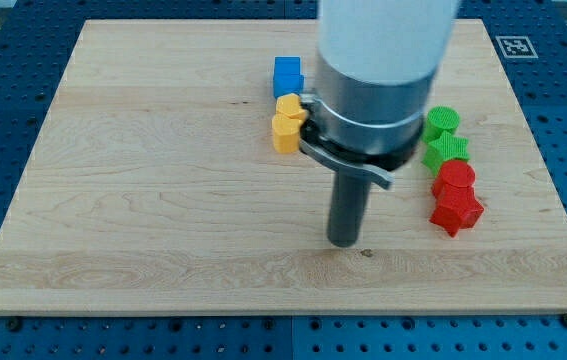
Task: Slide red star a bit left
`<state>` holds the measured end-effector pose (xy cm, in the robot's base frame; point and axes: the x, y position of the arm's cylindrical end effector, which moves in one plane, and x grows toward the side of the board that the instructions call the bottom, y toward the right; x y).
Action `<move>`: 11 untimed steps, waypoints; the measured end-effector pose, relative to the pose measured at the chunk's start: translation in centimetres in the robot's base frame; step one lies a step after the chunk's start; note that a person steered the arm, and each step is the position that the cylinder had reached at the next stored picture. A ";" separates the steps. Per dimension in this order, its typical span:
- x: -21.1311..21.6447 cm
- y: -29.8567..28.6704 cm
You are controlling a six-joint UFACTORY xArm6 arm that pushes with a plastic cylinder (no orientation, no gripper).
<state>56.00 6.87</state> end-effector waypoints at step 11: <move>-0.2 19.1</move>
